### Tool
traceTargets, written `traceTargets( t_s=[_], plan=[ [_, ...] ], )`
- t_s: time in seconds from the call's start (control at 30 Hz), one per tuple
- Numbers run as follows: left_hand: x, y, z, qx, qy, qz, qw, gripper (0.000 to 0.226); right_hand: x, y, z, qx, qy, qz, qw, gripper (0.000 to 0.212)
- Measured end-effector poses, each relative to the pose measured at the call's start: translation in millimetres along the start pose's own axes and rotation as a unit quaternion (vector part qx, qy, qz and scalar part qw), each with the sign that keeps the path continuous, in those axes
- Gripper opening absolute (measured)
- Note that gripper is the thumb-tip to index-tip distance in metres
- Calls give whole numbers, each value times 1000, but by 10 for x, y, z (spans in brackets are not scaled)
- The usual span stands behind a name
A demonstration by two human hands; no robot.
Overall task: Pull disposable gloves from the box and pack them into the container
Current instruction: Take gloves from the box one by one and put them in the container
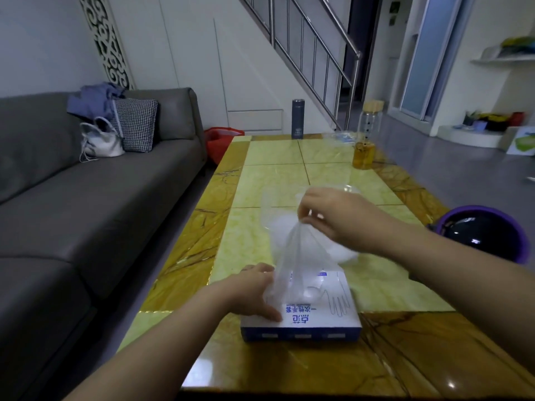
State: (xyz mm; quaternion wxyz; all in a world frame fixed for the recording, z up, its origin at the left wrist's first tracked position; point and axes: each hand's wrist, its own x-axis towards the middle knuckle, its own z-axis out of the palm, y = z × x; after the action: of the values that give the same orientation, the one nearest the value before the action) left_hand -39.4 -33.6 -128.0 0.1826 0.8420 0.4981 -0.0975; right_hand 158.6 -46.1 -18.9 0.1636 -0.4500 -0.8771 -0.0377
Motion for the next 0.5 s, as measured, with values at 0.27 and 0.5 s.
traceTargets(
  t_s=[0.27,0.5],
  plan=[
    [-315,56,-476,-438,-40,89,894,56,-61,225,-295,52,37,42,997,8],
    [-543,188,-704,-671,-18,126,730,94,-164,196,-204,75,42,34,996,5]
  ],
)
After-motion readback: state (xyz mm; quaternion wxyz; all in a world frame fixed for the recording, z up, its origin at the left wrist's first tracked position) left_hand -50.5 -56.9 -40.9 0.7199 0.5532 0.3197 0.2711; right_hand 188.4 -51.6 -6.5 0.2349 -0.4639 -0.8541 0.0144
